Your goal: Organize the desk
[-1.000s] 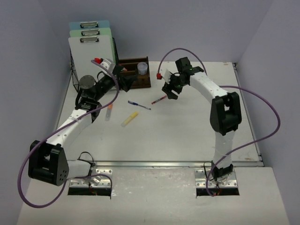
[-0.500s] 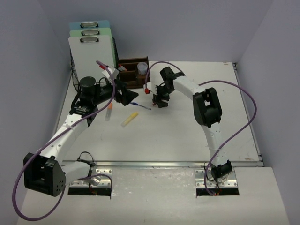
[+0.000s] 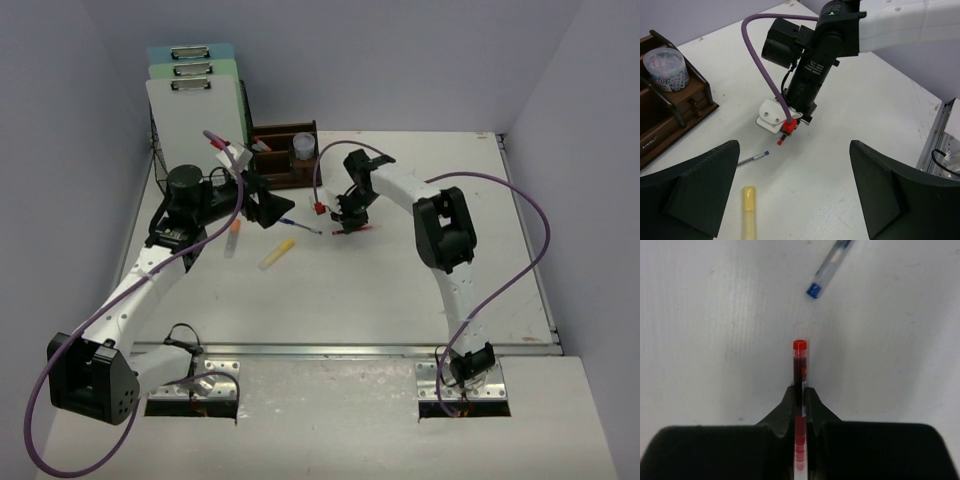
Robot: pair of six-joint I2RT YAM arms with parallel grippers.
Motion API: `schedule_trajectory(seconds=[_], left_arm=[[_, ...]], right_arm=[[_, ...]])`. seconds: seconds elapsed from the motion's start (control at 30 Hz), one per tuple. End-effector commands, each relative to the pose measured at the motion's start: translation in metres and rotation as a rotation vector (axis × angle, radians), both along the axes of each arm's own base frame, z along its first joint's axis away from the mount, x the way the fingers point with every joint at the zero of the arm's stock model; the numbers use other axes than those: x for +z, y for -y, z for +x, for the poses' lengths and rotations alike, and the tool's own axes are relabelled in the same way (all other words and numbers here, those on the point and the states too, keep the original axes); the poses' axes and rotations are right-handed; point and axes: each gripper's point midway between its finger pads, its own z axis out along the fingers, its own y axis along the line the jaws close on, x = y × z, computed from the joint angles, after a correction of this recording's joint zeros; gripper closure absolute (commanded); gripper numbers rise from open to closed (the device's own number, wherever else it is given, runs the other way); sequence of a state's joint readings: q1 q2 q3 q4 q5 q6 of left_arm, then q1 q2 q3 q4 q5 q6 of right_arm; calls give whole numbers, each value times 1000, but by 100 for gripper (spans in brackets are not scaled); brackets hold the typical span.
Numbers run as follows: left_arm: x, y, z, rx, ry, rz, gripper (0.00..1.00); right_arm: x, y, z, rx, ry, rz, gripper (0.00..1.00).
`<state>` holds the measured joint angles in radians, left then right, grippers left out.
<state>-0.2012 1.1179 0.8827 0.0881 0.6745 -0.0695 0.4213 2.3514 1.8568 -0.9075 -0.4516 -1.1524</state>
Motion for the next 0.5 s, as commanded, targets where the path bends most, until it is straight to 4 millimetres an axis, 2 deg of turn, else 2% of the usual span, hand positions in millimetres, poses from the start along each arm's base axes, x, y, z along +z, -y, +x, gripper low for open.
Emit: schedule_trajectory(seconds=[0.0,0.13,0.23,0.3,0.37,0.43,0.47], left_arm=[[18,-2,-3,-6,50,-23,11],[25,-6,-2,10,127,15,11],[35,-13,1,5,298,140,10],[35,-13,-2,-33,410,235,10],[32,-11,-6,-90,535,353,11],[26,-1,-17,-189,679,460,15],[13,7,-27,-256,714,506,16]], right_arm=[[5,26,-50,2,-134,-88,100],[51,16,-51,-165,-151,-13,100],[103,5,-41,-386,-178,98,100],[126,3,-43,-528,-225,143,100],[144,2,-50,-696,-304,178,100],[152,1,-60,-867,-408,201,100],[153,0,-66,-933,-467,206,100]])
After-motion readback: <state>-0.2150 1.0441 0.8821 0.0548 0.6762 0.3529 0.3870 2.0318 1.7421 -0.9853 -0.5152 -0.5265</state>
